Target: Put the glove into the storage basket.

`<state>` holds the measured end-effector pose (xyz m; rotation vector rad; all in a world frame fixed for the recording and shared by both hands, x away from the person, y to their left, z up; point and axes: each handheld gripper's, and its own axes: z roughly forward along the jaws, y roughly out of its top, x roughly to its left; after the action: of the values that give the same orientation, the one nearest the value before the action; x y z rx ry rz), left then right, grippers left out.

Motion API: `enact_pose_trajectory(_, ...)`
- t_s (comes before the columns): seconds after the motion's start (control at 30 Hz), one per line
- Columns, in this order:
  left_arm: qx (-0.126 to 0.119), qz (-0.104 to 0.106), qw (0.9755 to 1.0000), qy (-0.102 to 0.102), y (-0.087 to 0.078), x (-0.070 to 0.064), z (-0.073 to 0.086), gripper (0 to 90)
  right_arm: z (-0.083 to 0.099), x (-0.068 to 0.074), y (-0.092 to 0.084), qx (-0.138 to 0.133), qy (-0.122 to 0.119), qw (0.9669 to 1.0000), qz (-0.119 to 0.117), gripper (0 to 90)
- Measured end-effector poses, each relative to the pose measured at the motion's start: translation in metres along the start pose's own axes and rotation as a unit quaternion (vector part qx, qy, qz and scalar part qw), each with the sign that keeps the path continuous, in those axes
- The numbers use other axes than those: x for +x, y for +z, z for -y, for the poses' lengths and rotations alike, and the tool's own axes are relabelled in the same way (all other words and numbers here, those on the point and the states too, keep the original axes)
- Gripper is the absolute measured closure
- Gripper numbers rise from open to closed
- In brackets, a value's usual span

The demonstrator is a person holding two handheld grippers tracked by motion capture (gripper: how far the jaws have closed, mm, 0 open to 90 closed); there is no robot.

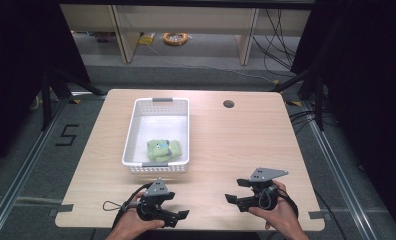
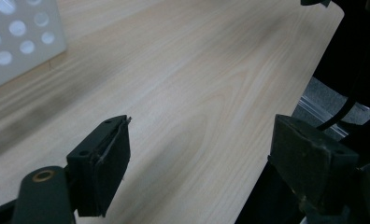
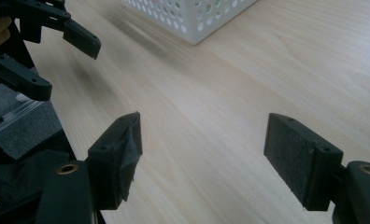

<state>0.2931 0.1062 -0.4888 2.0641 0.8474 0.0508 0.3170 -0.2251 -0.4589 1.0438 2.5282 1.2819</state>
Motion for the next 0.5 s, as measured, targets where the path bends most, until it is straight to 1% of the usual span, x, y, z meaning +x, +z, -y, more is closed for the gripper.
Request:
enact_pose_trajectory(0.03, 0.000, 0.000, 1.0000, 0.003, 0.000, -0.001, 0.002, 19.8, 0.002, 0.000, -0.001, 0.005, 0.000, 1.0000, -0.001, 28.4)
enact_pose_trajectory(0.07, 0.000, -0.002, 1.0000, 0.005, 0.000, -0.002, 0.003, 19.8, 0.004, 0.000, 0.000, 0.004, -0.005, 1.0000, 0.002, 28.4)
enact_pose_trajectory(0.1, 0.000, 0.001, 1.0000, 0.004, 0.000, -0.003, 0.004, 19.8, 0.005, 0.001, -0.001, 0.007, -0.001, 1.0000, 0.000, 28.4)
enact_pose_trajectory(0.13, 0.004, 0.001, 1.0000, -0.003, 0.000, -0.005, 0.006, 19.8, 0.008, 0.004, -0.001, 0.013, 0.014, 0.9998, 0.000, 27.9)
enact_pose_trajectory(0.17, 0.005, 0.003, 1.0000, 0.003, -0.001, -0.005, 0.007, 19.7, 0.010, 0.003, -0.001, 0.011, 0.008, 0.9999, 0.005, 27.2)
enact_pose_trajectory(0.2, 0.008, -0.001, 0.9999, 0.014, -0.001, -0.005, 0.008, 19.7, 0.012, 0.001, -0.001, 0.013, -0.001, 0.9999, 0.006, 26.6)
enact_pose_trajectory(0.23, 0.004, 0.001, 1.0000, 0.004, -0.001, -0.008, 0.010, 19.7, 0.016, 0.002, -0.002, 0.014, 0.007, 0.9999, 0.008, 26.6)
enact_pose_trajectory(0.27, 0.008, -0.001, 0.9999, 0.006, -0.002, -0.009, 0.011, 19.8, 0.018, 0.002, -0.001, 0.014, 0.004, 0.9999, 0.006, 25.6)
enact_pose_trajectory(0.3, 0.004, -0.003, 0.9999, 0.009, -0.002, -0.010, 0.012, 19.7, 0.022, 0.002, -0.001, 0.017, 0.008, 0.9998, -0.002, 23.5)
enact_pose_trajectory(0.33, 0.010, -0.003, 0.9999, 0.006, -0.002, -0.011, 0.014, 19.7, 0.025, 0.006, -0.002, 0.019, 0.028, 0.9994, 0.009, 21.7)
enact_pose_trajectory(0.37, 0.009, 0.000, 0.9999, 0.006, -0.003, -0.012, 0.015, 19.7, 0.028, 0.004, -0.001, 0.018, 0.017, 0.9996, 0.010, 20.8)
enact_pose_trajectory(0.4, 0.010, 0.000, 0.9999, 0.010, -0.004, -0.012, 0.016, 19.7, 0.031, 0.005, -0.001, 0.021, 0.022, 0.9995, 0.008, 21.0)
enact_pose_trajectory(0.43, 0.016, -0.005, 0.9997, 0.020, -0.005, -0.012, 0.017, 19.7, 0.034, 0.009, -0.002, 0.026, 0.036, 0.9990, 0.010, 21.0)
enact_pose_trajectory(0.47, 0.006, 0.000, 0.9999, 0.012, -0.005, -0.014, 0.019, 19.7, 0.038, 0.009, -0.002, 0.027, 0.031, 0.9991, 0.010, 21.0)
enact_pose_trajectory(0.5, 0.006, -0.003, 0.9999, 0.010, -0.005, -0.016, 0.020, 19.7, 0.040, 0.010, -0.002, 0.026, 0.032, 0.9991, 0.013, 20.9)
